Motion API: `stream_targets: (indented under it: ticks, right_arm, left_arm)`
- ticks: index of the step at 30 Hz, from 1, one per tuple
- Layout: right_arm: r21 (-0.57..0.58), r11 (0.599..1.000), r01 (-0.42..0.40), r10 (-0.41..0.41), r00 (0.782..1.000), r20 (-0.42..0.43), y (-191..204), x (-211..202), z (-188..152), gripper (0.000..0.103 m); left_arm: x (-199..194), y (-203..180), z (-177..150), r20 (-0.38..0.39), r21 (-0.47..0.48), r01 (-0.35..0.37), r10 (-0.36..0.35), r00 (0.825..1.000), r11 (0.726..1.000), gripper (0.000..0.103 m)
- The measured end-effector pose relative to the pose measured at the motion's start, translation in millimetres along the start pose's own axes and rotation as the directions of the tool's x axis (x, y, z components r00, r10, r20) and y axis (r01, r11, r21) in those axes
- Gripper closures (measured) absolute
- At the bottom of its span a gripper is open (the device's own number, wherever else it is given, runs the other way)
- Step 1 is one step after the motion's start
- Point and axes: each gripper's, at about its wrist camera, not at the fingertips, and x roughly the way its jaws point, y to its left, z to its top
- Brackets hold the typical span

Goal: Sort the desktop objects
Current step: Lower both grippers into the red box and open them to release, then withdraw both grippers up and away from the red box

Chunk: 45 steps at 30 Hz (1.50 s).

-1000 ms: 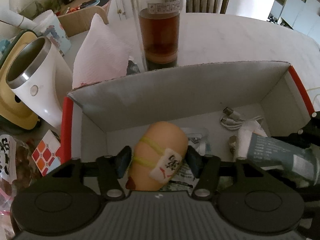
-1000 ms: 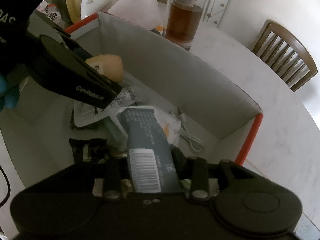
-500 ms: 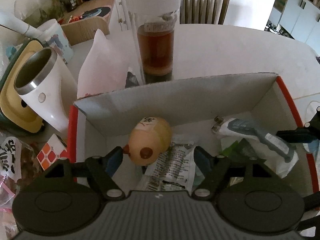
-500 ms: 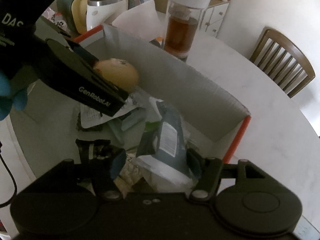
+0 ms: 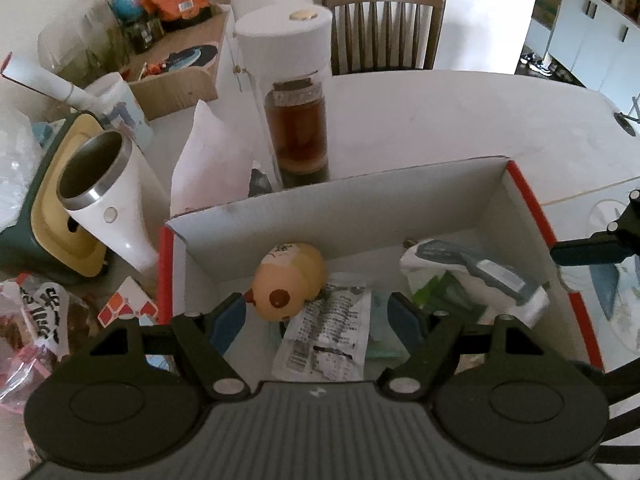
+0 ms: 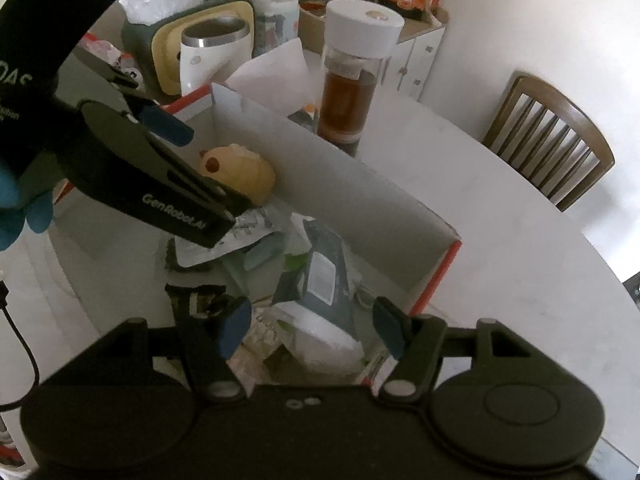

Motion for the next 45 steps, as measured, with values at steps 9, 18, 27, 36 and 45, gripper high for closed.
stream_targets:
  ticks: [9, 18, 27, 36, 45]
  right_arm:
    - [0.002, 1.000, -0.019, 0.019, 0.999, 0.046, 6.2, -26.5, -8.6, 0.036]
    - [0.015, 0.999, -0.047, 0.046, 0.996, 0.078, 11.5, -53.0, -24.7, 0.036]
    - [0.010, 0.999, -0.049, 0.048, 0.993, 0.107, 17.6, -73.9, -42.5, 0.035]
    - [0.032, 0.999, -0.035, 0.030, 0.990, 0.140, 19.0, -89.1, -58.0, 0.031]
    - [0.072, 0.997, -0.011, -0.003, 0.983, 0.186, 14.2, -105.7, -84.1, 0.024]
  left_arm:
    - [-31.9, -7.4, -14.2, 0.053, 0.001, -0.014, 0.014, 0.998, 1.000, 0.026]
    - [-67.5, -10.9, -40.8, 0.118, -0.041, 0.011, -0.006, 0.993, 0.999, 0.026]
    - [-97.8, -21.5, -63.5, 0.185, -0.047, 0.020, -0.011, 0.983, 0.999, 0.018]
    - [-112.1, -27.2, -83.2, 0.226, -0.063, 0.037, -0.022, 0.974, 0.997, 0.000]
    - [-125.7, -32.6, -100.3, 0.282, -0.078, 0.036, -0.013, 0.959, 0.996, 0.000]
